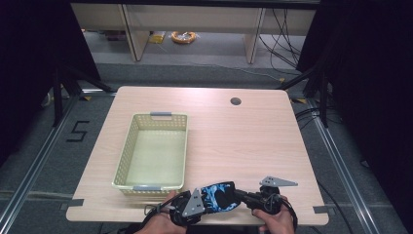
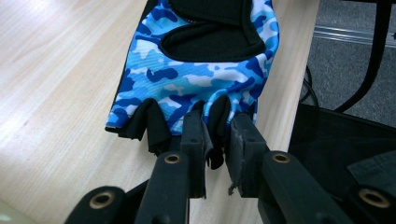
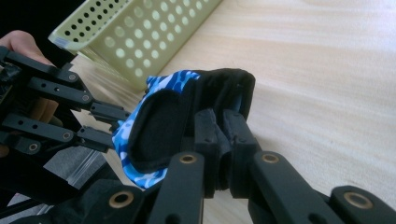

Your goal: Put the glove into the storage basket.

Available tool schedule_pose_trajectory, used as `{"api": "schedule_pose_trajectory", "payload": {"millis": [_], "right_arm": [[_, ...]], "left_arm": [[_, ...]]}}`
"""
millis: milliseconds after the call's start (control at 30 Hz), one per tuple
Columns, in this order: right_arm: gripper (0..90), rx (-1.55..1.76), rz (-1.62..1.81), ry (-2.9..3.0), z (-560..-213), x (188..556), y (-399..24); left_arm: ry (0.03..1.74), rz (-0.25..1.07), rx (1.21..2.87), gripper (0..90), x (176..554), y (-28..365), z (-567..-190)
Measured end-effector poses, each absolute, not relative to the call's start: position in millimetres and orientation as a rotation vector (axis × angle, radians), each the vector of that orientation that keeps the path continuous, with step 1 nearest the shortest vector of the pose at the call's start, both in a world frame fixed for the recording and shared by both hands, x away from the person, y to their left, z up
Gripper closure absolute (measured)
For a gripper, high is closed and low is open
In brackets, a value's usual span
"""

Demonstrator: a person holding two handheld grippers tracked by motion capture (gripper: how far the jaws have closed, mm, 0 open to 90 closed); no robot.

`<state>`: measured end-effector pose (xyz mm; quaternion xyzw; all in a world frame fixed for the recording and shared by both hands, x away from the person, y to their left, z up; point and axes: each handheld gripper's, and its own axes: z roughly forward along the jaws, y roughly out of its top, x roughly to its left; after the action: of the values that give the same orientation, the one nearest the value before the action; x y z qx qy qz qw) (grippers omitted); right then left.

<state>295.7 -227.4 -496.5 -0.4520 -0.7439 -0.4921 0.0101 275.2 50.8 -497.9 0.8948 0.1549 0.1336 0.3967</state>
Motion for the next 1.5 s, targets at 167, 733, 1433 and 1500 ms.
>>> {"api": "schedule_pose_trajectory", "payload": {"millis": [167, 733, 1433, 1500], "right_arm": [[86.1, -1.391, -1.558, -2.331, -486.8, 291.8, -224.2], [86.1, -1.314, -1.684, -2.362, -447.5, 288.3, -220.4], [86.0, -1.163, -1.686, -2.450, -400.8, 323.9, -162.4], [86.0, -1.151, -1.689, -2.455, -397.5, 329.0, -155.8]], "left_arm": [[0.391, 0.349, 2.250, 77.2, 271.8, 54.2, -490.8], [0.360, 0.405, 2.200, 77.4, 271.6, 63.2, -455.1], [0.429, 0.533, 2.215, 77.4, 296.6, 115.3, -415.5], [0.446, 0.544, 2.208, 77.4, 298.0, 121.1, -412.8]]}}
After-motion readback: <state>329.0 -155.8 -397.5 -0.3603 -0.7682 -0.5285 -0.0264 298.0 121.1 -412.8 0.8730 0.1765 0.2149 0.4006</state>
